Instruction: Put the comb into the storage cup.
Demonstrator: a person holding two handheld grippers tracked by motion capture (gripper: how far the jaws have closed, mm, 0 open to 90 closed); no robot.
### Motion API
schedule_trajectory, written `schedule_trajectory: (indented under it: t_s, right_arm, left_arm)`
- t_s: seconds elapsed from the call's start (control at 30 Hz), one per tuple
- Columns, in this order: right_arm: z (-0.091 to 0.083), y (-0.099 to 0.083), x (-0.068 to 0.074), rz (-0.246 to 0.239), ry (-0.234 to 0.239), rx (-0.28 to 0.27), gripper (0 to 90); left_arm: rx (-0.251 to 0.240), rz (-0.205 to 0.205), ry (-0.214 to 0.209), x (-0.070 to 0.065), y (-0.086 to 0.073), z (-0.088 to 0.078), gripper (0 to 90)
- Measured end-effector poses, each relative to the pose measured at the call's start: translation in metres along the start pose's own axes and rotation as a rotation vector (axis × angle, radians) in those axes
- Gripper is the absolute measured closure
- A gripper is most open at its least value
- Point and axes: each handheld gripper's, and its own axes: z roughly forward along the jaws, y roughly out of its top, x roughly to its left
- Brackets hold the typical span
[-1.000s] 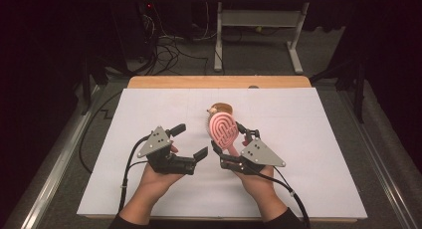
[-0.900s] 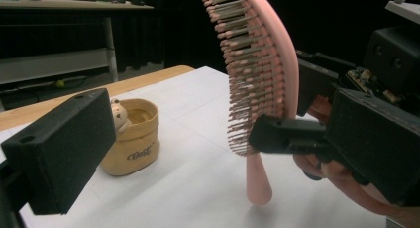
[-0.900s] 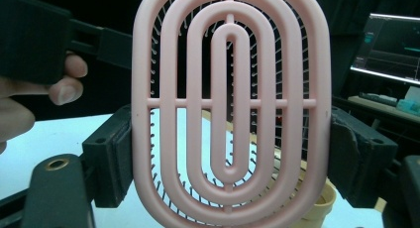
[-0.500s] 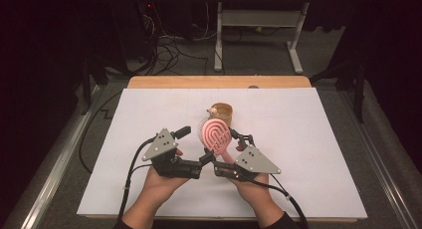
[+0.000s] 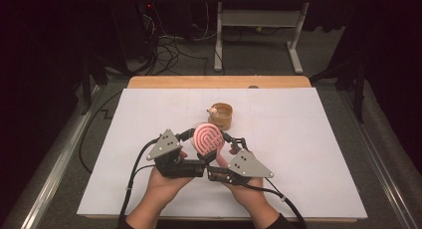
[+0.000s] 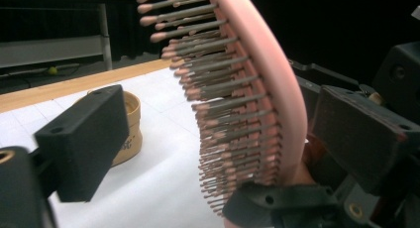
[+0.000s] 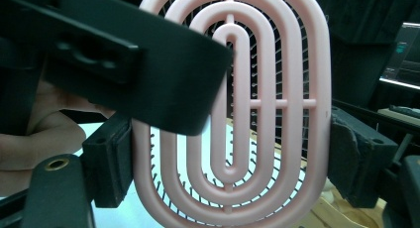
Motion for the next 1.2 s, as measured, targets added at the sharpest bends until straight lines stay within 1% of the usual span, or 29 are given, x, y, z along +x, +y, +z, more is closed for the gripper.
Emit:
schedule_trajectory:
  t_s: [0.07, 0.13, 0.17, 0.2, 0.27, 0.3, 0.37, 0.4, 0.47, 0.53, 0.57, 0.83, 0.97, 1.2]
  right_arm:
    - [0.0006, -0.0001, 0.0015, -0.005, 0.004, 0.003, 19.7]
    - [0.0012, -0.0003, 0.0026, -0.005, 0.001, 0.002, 19.7]
    - [0.0014, -0.0004, 0.0029, -0.005, 0.002, 0.002, 19.7]
    - [0.0017, -0.0005, 0.0031, -0.009, 0.002, 0.004, 19.7]
    - [0.0021, -0.0007, 0.0034, -0.011, -0.002, 0.005, 19.7]
    - [0.0021, -0.0007, 0.0037, -0.013, -0.004, 0.005, 19.7]
    - [0.0021, -0.0006, 0.0040, -0.014, -0.007, 0.006, 19.8]
    - [0.0021, -0.0005, 0.0040, -0.016, -0.008, 0.006, 19.7]
    - [0.0025, -0.0007, 0.0041, -0.017, -0.007, 0.007, 19.7]
    - [0.0027, -0.0011, 0.0048, -0.022, -0.010, 0.010, 19.7]
    - [0.0030, -0.0013, 0.0052, -0.023, -0.012, 0.010, 19.7]
    - [0.0044, -0.0022, 0.0073, -0.036, -0.018, 0.019, 19.7]
    - [0.0042, -0.0019, 0.0073, -0.042, -0.023, 0.017, 19.7]
    - [0.0044, -0.0016, 0.0078, -0.052, -0.037, 0.013, 19.7]
  left_arm:
    - [0.000, -0.005, -0.003, 0.0001, -0.0003, -0.0004, 14.7]
    - [0.003, -0.010, -0.004, 0.0002, -0.0005, -0.0004, 16.5]
    - [-0.001, -0.010, -0.005, 0.0003, -0.0011, -0.0008, 19.3]
    - [-0.001, -0.013, 0.001, 0.0003, -0.0013, -0.0009, 22.2]
    - [0.005, -0.018, 0.006, 0.0008, -0.0014, -0.0010, 23.5]
    - [0.002, -0.020, 0.010, 0.0006, -0.0015, -0.0012, 28.0]
    - [0.003, -0.028, 0.019, 0.0009, -0.0014, -0.0016, 28.7]
    - [0.001, -0.024, 0.024, 0.0009, -0.0016, -0.0021, 32.8]
    - [0.003, -0.029, 0.035, 0.0010, -0.0016, -0.0021, 34.0]
    - [0.004, -0.032, 0.041, 0.0012, -0.0019, -0.0023, 38.7]
    - [0.007, -0.034, 0.044, 0.0011, -0.0019, -0.0020, 38.8]
    - [0.022, -0.036, 0.039, -0.0017, -0.0020, -0.0008, 55.5]
    - [0.019, -0.040, 0.035, -0.0024, -0.0016, -0.0010, 56.9]
    - [0.016, -0.047, 0.040, -0.0043, -0.0011, -0.0006, 59.2]
